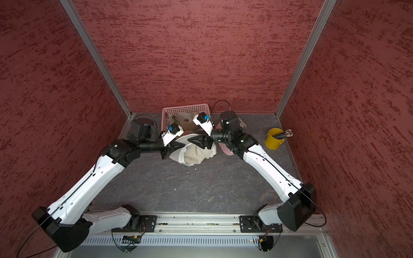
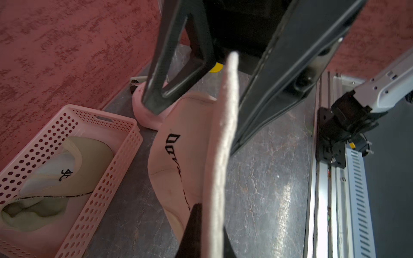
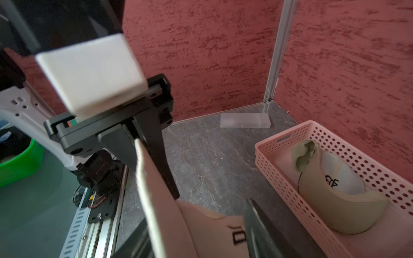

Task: Turn the baseball cap inside out
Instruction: Turn over the baseball cap.

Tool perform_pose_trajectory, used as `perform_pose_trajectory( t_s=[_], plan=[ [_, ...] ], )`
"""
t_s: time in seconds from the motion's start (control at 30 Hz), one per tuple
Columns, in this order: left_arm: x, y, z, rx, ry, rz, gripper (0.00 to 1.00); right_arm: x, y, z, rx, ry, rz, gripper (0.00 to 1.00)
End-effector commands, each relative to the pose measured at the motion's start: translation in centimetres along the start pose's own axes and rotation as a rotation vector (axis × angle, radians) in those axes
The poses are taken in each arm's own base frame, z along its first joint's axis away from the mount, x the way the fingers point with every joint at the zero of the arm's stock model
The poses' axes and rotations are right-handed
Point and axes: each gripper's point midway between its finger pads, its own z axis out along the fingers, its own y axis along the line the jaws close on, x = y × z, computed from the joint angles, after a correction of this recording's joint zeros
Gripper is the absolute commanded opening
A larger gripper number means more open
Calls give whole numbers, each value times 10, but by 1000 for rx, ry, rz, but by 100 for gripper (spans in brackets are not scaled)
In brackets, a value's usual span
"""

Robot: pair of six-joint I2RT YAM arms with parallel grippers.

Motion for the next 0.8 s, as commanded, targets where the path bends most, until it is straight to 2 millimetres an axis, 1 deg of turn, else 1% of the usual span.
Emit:
perform_pose_trajectory(
  t_s=[0.0,0.03,0.07,0.1,0.2,0.3,0.4,0.53,0.6,0.67,0.77],
  plan=[
    [-44,5,-29,-34,-207,-48,0,-7,-39,-37,206,-101,55,66],
    [-47,6,-33,-40,-224,-61,0,-3,-43,-43,226,-107,64,68],
    [-51,7,-37,-43,-248,-71,0,5,-44,-46,235,-103,72,68],
    [-54,10,-40,-53,-270,-96,0,12,-44,-49,238,-97,80,69],
    [-61,9,-45,-26,-304,-141,0,30,-48,-53,245,-103,121,69],
    [-66,4,-49,5,-320,-150,0,41,-49,-54,202,-121,161,70],
    [-69,1,-54,19,-334,-149,0,49,-49,-57,182,-114,160,71],
    [-72,-6,-59,61,-347,-146,0,53,-47,-62,148,-116,154,71],
    [-72,-9,-58,89,-351,-150,0,50,-41,-60,95,-127,146,71],
    [-74,-10,-57,102,-361,-152,0,43,-35,-58,38,-150,146,71],
    [-78,-11,-55,129,-384,-164,0,34,-41,-50,-5,-183,182,71]
  ],
)
